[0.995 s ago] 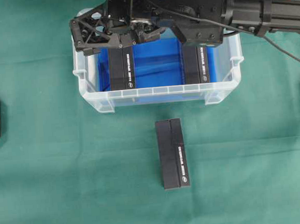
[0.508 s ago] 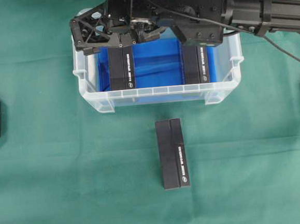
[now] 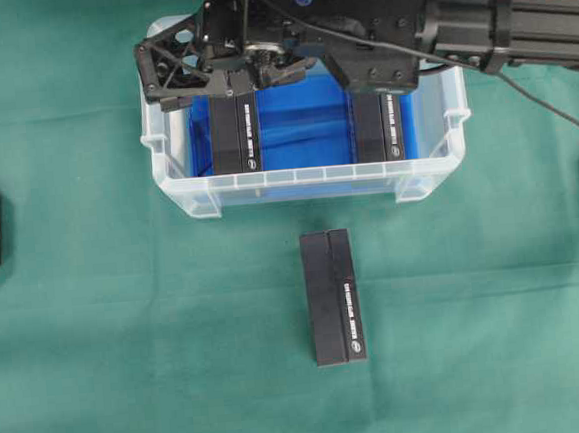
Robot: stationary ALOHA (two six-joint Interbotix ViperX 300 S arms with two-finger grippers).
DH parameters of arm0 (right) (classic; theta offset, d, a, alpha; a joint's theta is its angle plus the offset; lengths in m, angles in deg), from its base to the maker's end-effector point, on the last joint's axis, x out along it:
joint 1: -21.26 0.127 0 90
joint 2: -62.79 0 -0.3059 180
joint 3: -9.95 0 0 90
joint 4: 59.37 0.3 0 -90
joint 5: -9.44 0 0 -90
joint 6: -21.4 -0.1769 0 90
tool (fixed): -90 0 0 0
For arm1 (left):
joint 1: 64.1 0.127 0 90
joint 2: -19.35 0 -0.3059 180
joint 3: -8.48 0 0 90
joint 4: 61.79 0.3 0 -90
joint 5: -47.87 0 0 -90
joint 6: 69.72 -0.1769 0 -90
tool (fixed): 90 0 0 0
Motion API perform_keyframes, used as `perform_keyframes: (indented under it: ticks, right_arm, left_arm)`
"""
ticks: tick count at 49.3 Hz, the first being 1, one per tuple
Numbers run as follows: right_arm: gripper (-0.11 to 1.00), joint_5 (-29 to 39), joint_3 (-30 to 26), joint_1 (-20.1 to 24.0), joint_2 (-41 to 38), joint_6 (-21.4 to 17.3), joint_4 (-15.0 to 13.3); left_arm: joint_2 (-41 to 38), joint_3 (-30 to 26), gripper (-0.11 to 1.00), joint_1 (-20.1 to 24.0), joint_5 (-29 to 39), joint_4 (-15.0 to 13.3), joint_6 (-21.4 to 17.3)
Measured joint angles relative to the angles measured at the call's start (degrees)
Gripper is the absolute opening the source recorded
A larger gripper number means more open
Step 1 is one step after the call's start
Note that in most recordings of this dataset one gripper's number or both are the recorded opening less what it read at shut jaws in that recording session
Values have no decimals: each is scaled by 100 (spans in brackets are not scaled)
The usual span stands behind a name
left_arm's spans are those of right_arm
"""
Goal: Take the box out of the case with the right arm.
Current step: 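Lower the right gripper around the left box and close it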
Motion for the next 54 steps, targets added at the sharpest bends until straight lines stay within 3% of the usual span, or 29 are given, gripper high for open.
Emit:
perform_keyframes:
  ticks: [20,54]
  right_arm:
    - [96,-53,316,-18,-220,-9,0]
    - [96,-1301,1336,-62,-483,-316,97]
  left_arm:
    - [0,0,2,0,0,0,0]
    - [0,70,2,0,0,0,9]
